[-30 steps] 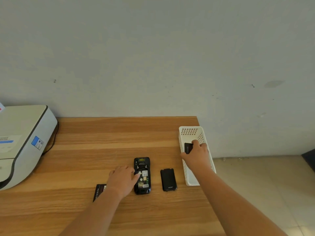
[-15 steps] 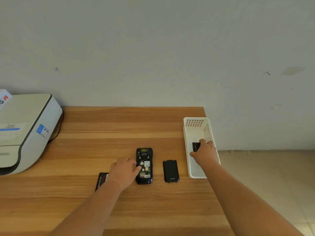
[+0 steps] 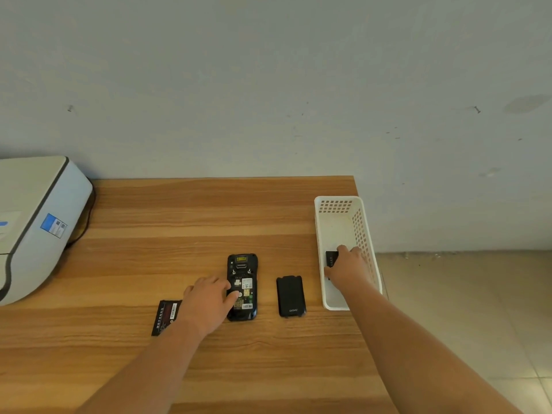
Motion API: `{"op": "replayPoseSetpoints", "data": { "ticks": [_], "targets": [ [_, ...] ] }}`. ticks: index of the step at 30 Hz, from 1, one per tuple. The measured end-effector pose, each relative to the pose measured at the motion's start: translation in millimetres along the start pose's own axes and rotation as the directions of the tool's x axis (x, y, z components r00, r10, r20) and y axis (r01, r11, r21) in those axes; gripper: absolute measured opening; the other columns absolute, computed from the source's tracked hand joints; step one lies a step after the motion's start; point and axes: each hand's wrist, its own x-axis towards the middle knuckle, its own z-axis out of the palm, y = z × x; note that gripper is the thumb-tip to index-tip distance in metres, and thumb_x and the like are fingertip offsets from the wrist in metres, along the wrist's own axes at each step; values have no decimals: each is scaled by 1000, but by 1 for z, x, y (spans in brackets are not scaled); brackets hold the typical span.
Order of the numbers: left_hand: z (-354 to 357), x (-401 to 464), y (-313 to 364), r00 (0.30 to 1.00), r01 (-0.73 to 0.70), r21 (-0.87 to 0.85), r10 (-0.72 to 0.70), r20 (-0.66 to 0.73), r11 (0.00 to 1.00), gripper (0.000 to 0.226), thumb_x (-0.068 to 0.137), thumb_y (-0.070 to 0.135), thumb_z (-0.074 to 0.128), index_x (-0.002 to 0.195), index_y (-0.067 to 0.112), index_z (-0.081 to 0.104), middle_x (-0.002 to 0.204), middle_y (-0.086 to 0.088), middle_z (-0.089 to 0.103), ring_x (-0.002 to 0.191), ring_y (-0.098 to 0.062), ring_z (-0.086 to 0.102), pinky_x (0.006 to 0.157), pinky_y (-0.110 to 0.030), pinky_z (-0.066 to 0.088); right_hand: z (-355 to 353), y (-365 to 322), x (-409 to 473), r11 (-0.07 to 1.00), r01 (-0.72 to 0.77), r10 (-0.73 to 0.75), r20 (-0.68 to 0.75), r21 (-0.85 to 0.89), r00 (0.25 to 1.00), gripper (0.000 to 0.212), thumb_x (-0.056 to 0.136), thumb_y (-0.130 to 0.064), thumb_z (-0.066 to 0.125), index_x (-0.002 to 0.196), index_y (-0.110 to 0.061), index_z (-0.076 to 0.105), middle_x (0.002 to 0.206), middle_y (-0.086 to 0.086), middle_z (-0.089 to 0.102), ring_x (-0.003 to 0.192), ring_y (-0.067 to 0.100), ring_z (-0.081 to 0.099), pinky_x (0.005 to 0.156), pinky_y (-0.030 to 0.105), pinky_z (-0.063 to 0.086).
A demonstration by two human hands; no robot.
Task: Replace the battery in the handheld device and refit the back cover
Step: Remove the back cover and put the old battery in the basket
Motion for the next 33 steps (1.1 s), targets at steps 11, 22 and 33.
{"op": "replayPoseSetpoints", "data": {
  "ticks": [11, 22, 33],
  "targets": [
    [-2, 14, 6, 1000, -1, -20, 1, -5, 1000, 41, 97, 52, 41, 127, 28, 56, 130, 8, 55, 125, -15, 44, 107, -39, 35, 5, -1, 6, 1000, -5, 4, 35, 26, 999, 48, 88, -29, 64, 129, -16, 44, 130, 11, 40, 114, 31, 49, 91, 47, 50],
    [-28, 8, 8, 999, -19, -29, 18, -30, 999, 40, 98, 52, 38, 125, 28, 56, 128, 8, 55, 125, -15, 44, 108, -39, 33, -45, -26, -6, 996, 36, -29, -82, 79, 996, 49, 95, -32, 53, 140, -16, 41, 132, 10, 48, 112, 27, 55, 82, 36, 52],
    [-54, -12, -17, 996, -50, -67, 46, -72, 996, 40, 99, 52, 34, 123, 27, 55, 129, 6, 54, 125, -14, 45, 111, -39, 33, -56, -104, -53, 967, 249, -254, -127, -53, 959, 52, 92, -41, 47, 141, -21, 44, 144, 5, 45, 120, 26, 51, 91, 41, 48]
  ]
}}
